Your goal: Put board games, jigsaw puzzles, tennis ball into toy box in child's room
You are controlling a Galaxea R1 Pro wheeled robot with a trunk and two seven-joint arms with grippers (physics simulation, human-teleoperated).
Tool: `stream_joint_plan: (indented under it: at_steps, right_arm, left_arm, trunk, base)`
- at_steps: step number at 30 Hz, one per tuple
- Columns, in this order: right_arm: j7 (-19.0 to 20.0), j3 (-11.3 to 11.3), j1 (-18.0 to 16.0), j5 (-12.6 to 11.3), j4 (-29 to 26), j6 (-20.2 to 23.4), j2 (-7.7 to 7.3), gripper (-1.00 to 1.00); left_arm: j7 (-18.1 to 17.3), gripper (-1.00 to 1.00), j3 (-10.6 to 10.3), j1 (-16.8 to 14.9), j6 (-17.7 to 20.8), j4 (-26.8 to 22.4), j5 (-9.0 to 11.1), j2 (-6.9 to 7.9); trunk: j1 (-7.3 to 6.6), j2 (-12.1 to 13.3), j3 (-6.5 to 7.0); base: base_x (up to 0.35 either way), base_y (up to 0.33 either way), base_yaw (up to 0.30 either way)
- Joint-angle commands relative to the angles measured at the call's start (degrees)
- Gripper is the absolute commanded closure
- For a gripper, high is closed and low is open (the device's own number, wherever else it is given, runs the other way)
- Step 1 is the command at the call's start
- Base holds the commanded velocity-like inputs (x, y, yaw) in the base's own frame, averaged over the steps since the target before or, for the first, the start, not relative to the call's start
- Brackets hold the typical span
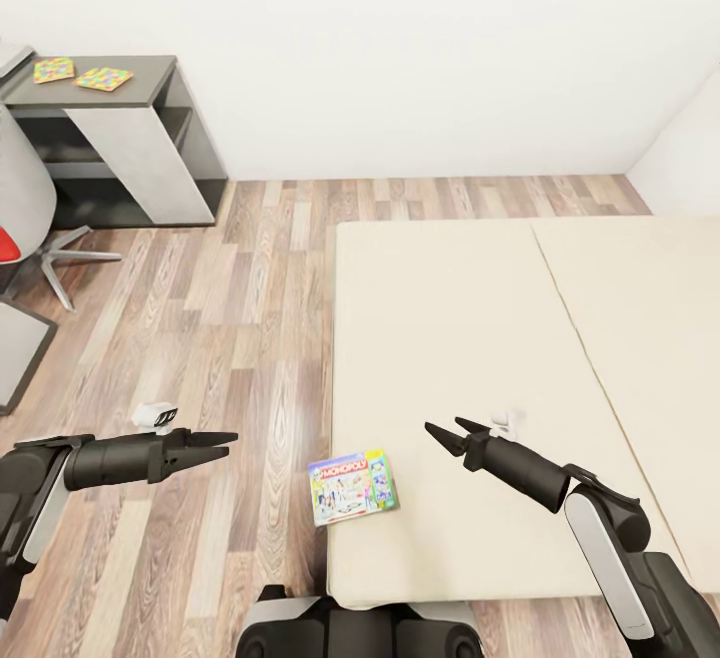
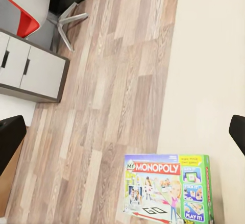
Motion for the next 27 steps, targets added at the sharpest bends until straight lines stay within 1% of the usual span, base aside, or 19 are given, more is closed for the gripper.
stream_joint_plan:
  at_steps: [1,20,27]
  right_arm:
    - [-0.12,0.02,-0.03,-0.42,-0.04,0.38,-0.02,-1.00]
    - [-0.14,0.02,-0.03,-0.40,-0.04,0.28,0.09,-1.00]
    - [-0.20,0.02,-0.03,-0.33,-0.04,0.25,0.13,-1.00]
  left_arm:
    - [-0.20,-1.00,-0.01,-0.02,0.62,-0.02,-0.02,0.01]
    - [-0.12,-1.00,-0.01,-0.02,0.60,-0.02,-0.18,-0.10]
    - [-0.10,-1.00,-0.01,-0.02,0.61,-0.02,-0.68,-0.16]
  trunk:
    - [0.03,-0.09,0.03]
    - [0.03,-0.09,1.83]
    - [0.03,-0.09,2.49]
  base:
    - [0.000,0.000,0.000]
    - [0.000,0.000,0.000]
    - [0.000,0.000,0.000]
